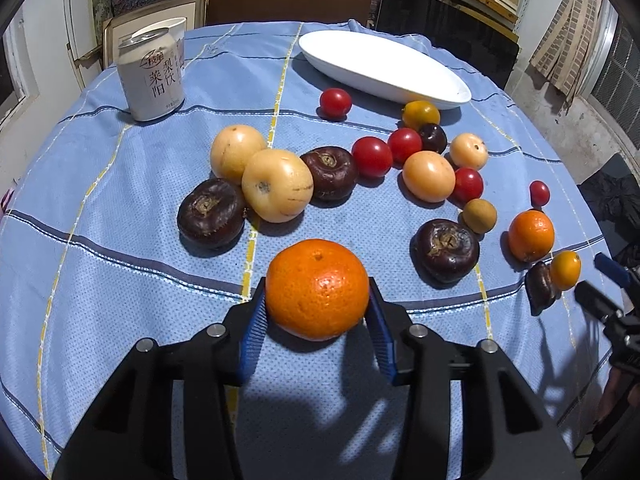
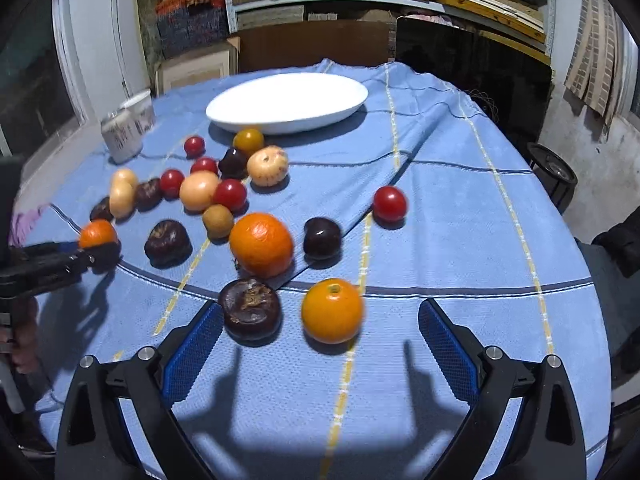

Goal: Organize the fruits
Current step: 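Grasp the large orange with the left gripper while the right gripper grasps a small orange, then carry both oranges onto the white plate and open both grippers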

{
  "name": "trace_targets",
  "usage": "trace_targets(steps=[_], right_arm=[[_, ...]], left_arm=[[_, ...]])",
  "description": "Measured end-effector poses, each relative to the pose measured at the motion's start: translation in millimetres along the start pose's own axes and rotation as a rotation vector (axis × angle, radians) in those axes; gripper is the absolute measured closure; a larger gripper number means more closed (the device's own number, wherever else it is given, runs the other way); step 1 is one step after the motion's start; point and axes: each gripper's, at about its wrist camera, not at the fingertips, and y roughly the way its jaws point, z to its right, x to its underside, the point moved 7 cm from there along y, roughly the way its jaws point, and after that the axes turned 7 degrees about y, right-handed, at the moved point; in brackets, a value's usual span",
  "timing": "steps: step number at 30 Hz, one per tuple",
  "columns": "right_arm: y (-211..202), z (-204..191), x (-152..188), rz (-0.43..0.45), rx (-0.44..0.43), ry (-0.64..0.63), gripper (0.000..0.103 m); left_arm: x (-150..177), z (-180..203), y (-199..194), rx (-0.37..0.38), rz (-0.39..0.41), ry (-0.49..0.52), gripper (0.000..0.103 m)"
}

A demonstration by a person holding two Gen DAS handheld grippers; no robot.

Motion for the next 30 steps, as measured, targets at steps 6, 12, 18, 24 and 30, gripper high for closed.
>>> trace_targets(steps=[6, 12, 18, 24, 30], right_arm=[[17, 11, 6, -0.068, -0.013, 0.039, 0.031], [39, -8, 6, -0.106, -0.061, 0.022, 0.065], [36, -6, 1, -0.103, -0.136, 0.084, 0.066], [7, -14, -25, -0.044, -0.240, 0.069, 0.066], [16, -46, -101, -0.001, -0.274, -0.037, 0.066]], left_arm=[[0, -1, 0, -0.002, -0.001, 0.005, 0.058], [-1, -1, 0, -0.007, -0.003, 0.009, 0.058], [-1, 3, -3, 0.024, 0.002, 0.018, 0.058], [-15, 15, -32, 0.076, 0.067, 0.076, 0.058], [-92, 30, -38, 0.077, 0.128, 0.161, 0.058]])
